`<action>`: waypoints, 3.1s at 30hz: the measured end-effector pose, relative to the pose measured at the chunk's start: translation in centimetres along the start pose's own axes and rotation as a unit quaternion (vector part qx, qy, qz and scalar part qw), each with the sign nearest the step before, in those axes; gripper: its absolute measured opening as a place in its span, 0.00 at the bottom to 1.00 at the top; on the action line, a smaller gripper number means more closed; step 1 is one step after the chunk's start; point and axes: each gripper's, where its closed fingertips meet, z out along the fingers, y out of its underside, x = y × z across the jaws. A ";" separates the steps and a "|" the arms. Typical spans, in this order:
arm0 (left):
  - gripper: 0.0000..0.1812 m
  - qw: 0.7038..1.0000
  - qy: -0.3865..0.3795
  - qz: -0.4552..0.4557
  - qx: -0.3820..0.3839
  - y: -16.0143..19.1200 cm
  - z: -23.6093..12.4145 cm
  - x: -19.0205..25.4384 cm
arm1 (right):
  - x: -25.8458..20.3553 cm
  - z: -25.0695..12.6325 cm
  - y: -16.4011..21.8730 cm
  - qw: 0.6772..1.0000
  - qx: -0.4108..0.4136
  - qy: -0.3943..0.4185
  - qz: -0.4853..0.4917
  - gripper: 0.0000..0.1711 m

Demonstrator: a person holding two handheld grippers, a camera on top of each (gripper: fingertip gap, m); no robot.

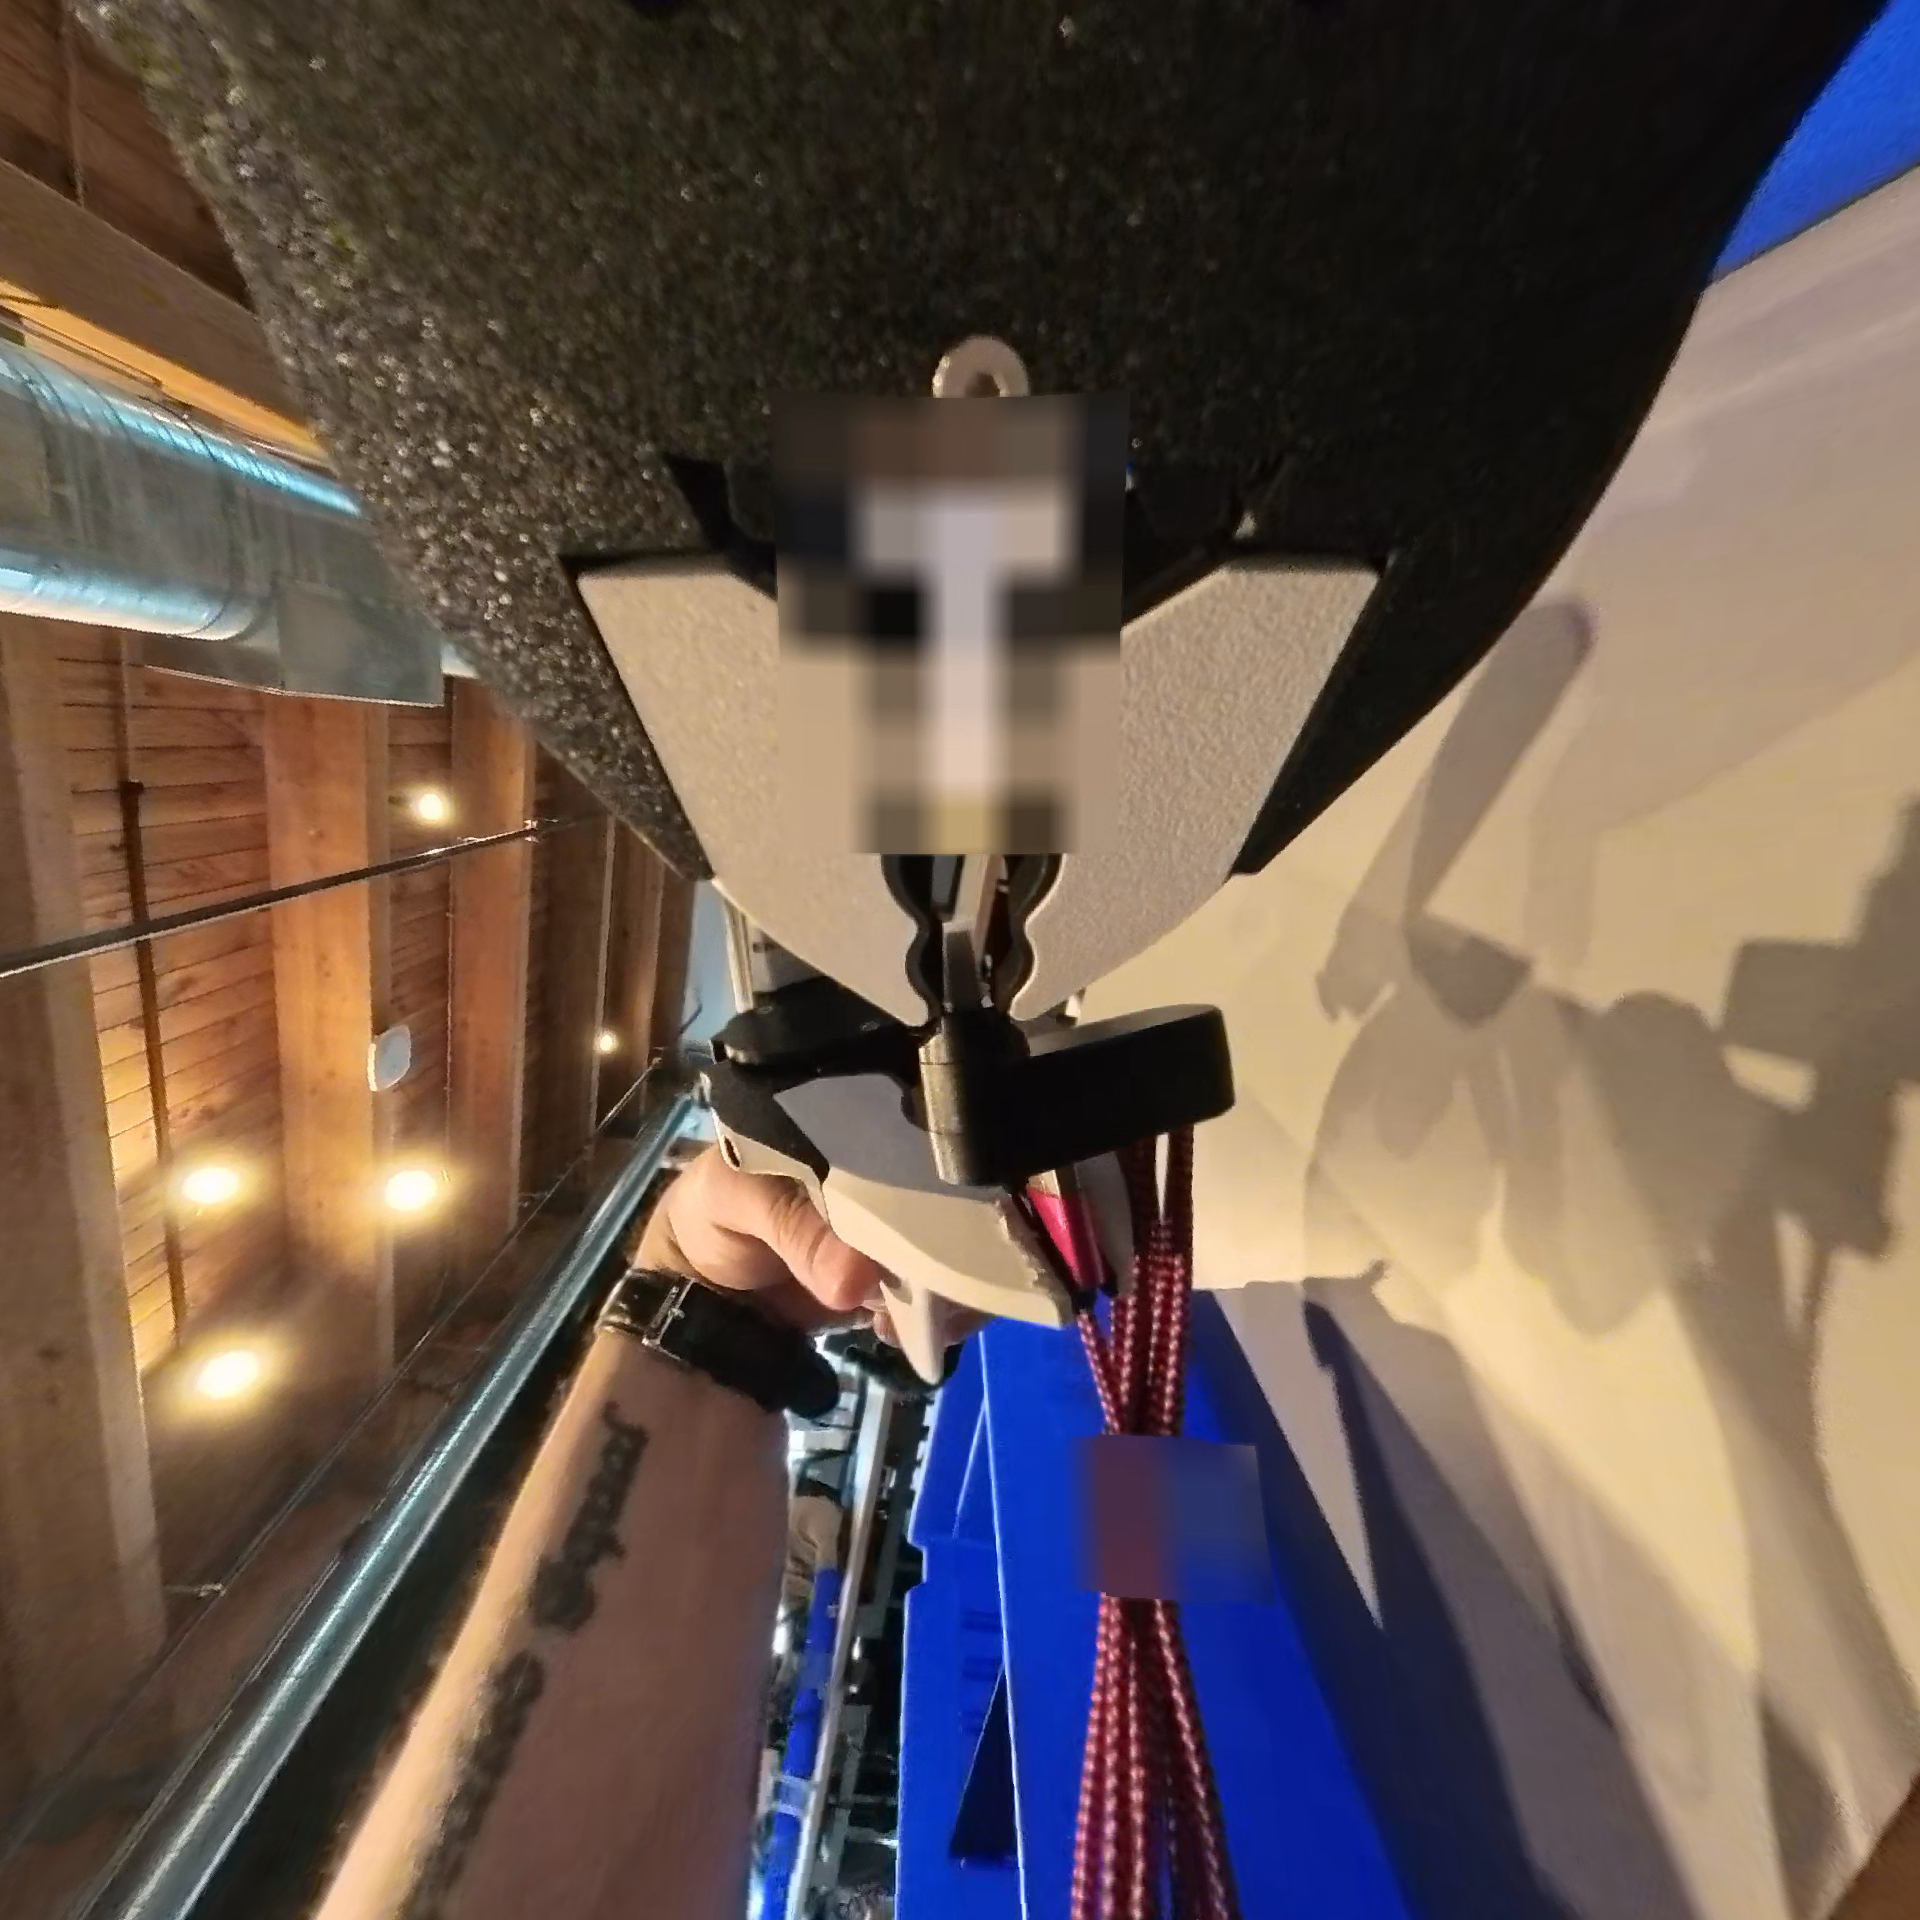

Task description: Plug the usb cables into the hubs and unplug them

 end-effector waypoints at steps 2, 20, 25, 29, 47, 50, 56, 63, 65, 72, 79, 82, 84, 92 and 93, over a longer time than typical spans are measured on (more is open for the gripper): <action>0.03 1.000 -0.001 0.005 0.000 0.0 0.0 -0.1 | -0.2 0.1 -0.2 1.000 0.002 -0.009 0.005 0.04; 0.01 0.989 -0.109 -0.017 0.100 0.6 -3.3 -0.6 | -2.3 0.3 1.6 0.998 -0.025 -0.026 0.043 0.04; 0.00 0.989 -0.116 -0.010 0.095 1.3 -2.1 -0.8 | -1.0 0.5 2.1 0.997 -0.029 -0.009 0.069 0.04; 0.01 0.986 -0.126 0.009 0.108 1.0 -1.7 -0.8 | -1.4 0.6 2.2 0.997 -0.036 -0.012 0.067 0.04; 0.01 0.941 -0.280 0.148 0.116 0.2 -2.6 -2.4 | -2.0 0.6 3.4 0.993 -0.062 -0.029 0.091 0.04; 0.01 0.909 -0.358 0.186 0.106 0.1 -2.7 -3.2 | -2.2 0.6 3.9 0.992 -0.070 -0.030 0.097 0.04; 0.06 0.823 -0.511 0.233 0.083 0.0 -3.5 -4.8 | -2.8 0.6 4.7 0.989 -0.088 -0.034 0.111 0.04; 0.08 0.715 -0.642 0.261 0.093 -0.9 -5.5 -4.8 | -2.0 0.4 5.7 0.985 -0.099 -0.022 0.141 0.05; 0.09 0.694 -0.664 0.263 0.095 -1.2 -5.8 -4.8 | -1.7 0.5 5.8 0.984 -0.104 -0.018 0.145 0.05; 0.05 0.679 -0.684 0.247 0.101 -1.4 -5.8 -4.8 | -1.6 0.4 5.7 0.983 -0.106 -0.019 0.147 0.05; 0.02 0.706 -0.671 0.208 0.089 -1.2 -5.4 -4.4 | -1.4 0.2 5.2 0.984 -0.101 -0.027 0.144 0.05; 0.01 0.713 -0.668 0.197 0.084 -1.1 -5.2 -4.3 | -1.3 0.1 4.8 0.985 -0.097 -0.032 0.141 0.04; 0.01 0.714 -0.668 0.193 0.083 -1.1 -5.2 -4.2 | -1.2 0.1 4.8 0.984 -0.099 -0.032 0.144 0.04; 0.01 0.709 -0.679 0.179 0.070 -1.1 -5.4 -4.8 | -1.2 0.4 4.9 0.983 -0.110 -0.036 0.142 0.04; 0.01 0.709 -0.679 0.179 0.074 -1.2 -5.5 -4.7 | -1.1 0.4 4.9 0.982 -0.110 -0.036 0.147 0.04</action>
